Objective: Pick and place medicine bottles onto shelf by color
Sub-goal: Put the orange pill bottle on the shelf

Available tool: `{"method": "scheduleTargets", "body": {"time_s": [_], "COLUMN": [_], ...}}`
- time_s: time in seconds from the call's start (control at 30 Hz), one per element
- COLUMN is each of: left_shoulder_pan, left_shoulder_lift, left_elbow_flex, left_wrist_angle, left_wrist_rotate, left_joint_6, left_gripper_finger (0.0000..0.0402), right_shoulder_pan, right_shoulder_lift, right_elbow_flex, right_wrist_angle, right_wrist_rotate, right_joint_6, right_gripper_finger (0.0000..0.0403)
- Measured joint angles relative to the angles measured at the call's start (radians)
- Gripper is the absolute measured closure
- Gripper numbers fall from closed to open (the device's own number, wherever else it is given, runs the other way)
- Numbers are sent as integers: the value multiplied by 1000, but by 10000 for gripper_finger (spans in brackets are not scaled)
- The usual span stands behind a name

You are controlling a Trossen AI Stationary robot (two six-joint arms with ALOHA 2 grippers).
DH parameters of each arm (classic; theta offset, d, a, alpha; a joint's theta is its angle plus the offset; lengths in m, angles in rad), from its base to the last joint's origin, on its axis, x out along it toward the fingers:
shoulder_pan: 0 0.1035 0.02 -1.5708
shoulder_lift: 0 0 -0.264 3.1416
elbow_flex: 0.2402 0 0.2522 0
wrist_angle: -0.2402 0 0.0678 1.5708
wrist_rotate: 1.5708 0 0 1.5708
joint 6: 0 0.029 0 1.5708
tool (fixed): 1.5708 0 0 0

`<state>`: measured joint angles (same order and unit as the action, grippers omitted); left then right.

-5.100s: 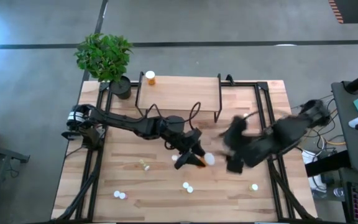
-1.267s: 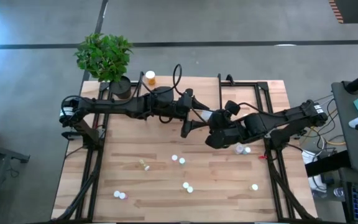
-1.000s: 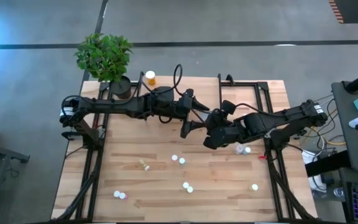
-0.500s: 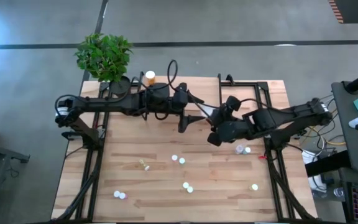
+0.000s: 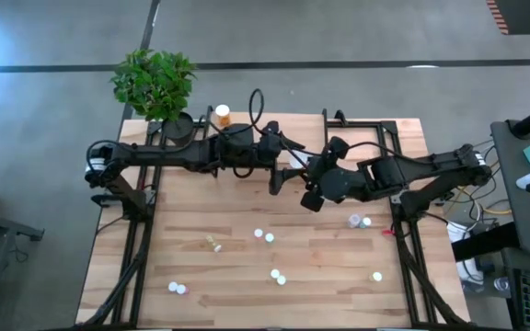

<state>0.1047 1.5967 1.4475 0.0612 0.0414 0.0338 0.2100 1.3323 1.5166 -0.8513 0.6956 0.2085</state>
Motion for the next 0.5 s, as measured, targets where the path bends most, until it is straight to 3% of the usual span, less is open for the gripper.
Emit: {"method": "scheduleTargets", "body": {"time_s": [0.5], "left_shoulder_pan": [21], "left_shoulder_lift": [-21], "left_elbow_flex": [0], "left_wrist_angle": [-5], "left_wrist_rotate": [50], "left_joint_6": [26], "left_gripper_finger": [104], "right_shoulder_pan": [-1], "right_shoulder_lift": [0], "right_elbow_flex": [0], "right_wrist_angle": [-4], "right_wrist_rotate": [0], "right_joint_6": [16], "right_gripper_finger": [232]}}
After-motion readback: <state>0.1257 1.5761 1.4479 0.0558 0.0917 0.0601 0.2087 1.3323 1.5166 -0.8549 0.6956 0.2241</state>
